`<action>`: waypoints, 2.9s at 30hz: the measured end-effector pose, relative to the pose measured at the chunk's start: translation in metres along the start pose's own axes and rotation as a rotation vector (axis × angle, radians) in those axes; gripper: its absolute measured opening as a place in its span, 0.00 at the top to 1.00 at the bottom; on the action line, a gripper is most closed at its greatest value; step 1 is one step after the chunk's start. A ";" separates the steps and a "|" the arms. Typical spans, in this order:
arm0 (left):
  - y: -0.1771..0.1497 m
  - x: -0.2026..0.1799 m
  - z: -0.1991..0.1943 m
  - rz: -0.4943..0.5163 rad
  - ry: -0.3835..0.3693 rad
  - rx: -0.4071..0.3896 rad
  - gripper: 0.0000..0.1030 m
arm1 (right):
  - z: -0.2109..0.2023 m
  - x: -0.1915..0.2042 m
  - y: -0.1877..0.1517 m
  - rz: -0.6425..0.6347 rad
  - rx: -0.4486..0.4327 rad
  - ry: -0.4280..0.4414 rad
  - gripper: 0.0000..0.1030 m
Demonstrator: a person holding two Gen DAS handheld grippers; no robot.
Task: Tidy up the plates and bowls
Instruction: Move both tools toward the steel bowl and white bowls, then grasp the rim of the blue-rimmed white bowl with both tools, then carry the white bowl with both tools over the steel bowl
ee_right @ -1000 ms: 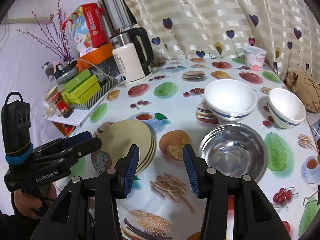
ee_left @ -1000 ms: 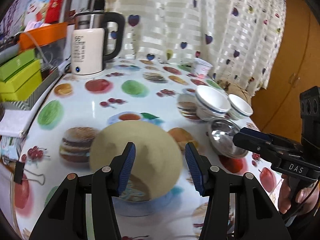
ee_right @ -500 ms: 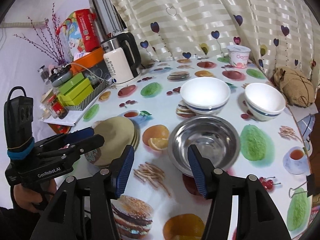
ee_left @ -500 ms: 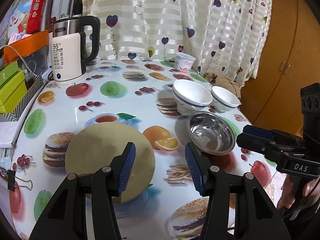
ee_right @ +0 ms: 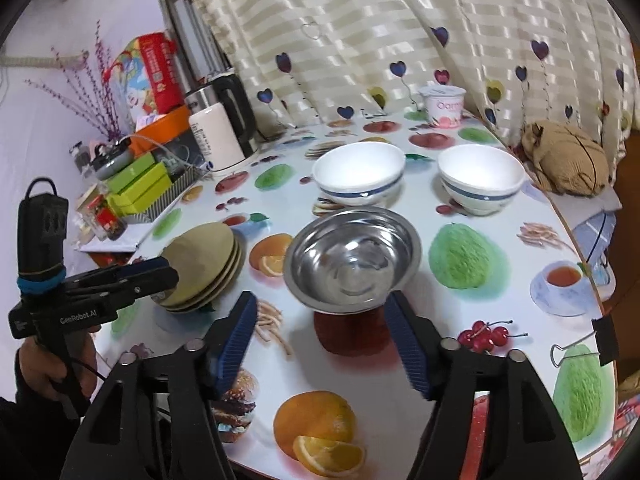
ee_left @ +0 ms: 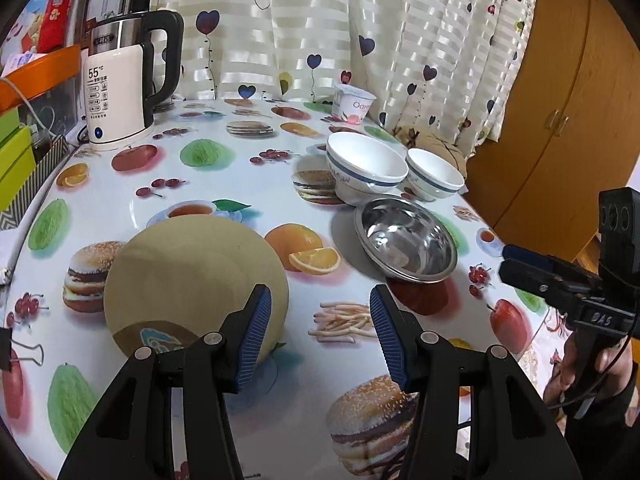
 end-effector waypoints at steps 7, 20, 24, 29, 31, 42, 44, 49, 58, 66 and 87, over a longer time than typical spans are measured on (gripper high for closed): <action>0.027 -0.005 0.015 0.026 -0.051 0.048 0.49 | 0.000 -0.022 0.018 0.008 -0.041 0.061 0.14; 0.087 -0.023 0.047 0.039 -0.162 0.100 0.49 | 0.027 -0.063 0.057 0.128 0.036 0.029 0.55; 0.105 -0.026 0.068 0.012 -0.161 0.110 0.49 | 0.039 -0.074 0.074 0.160 0.047 0.028 0.68; 0.124 -0.023 0.102 -0.049 -0.186 0.164 0.49 | 0.063 -0.086 0.093 0.227 0.082 0.064 0.70; 0.127 -0.019 0.117 -0.089 -0.204 0.198 0.49 | 0.077 -0.092 0.100 0.267 0.109 0.077 0.70; 0.133 -0.013 0.155 -0.172 -0.220 0.262 0.49 | 0.115 -0.110 0.118 0.348 0.169 0.049 0.70; 0.134 -0.013 0.160 -0.177 -0.223 0.269 0.49 | 0.119 -0.112 0.120 0.353 0.171 0.045 0.70; 0.133 -0.018 0.168 -0.176 -0.236 0.284 0.49 | 0.131 -0.116 0.123 0.364 0.188 0.048 0.70; 0.131 -0.023 0.171 -0.159 -0.236 0.287 0.55 | 0.142 -0.115 0.122 0.361 0.207 0.054 0.80; 0.131 -0.023 0.173 -0.161 -0.230 0.291 0.55 | 0.141 -0.109 0.126 0.340 0.195 0.039 0.80; 0.144 -0.022 0.149 -0.153 -0.225 0.256 0.55 | 0.127 -0.093 0.139 0.309 0.171 0.037 0.80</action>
Point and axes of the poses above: each gripper's, at about its wrist camera, not at the fingertips, and z roughly the way its jaws point, x to its left, y to its top, the point moved 2 cm from there along z, roughly the way its jaws point, and after that the axes turned 5 degrees about y, right-handed, at the moved point
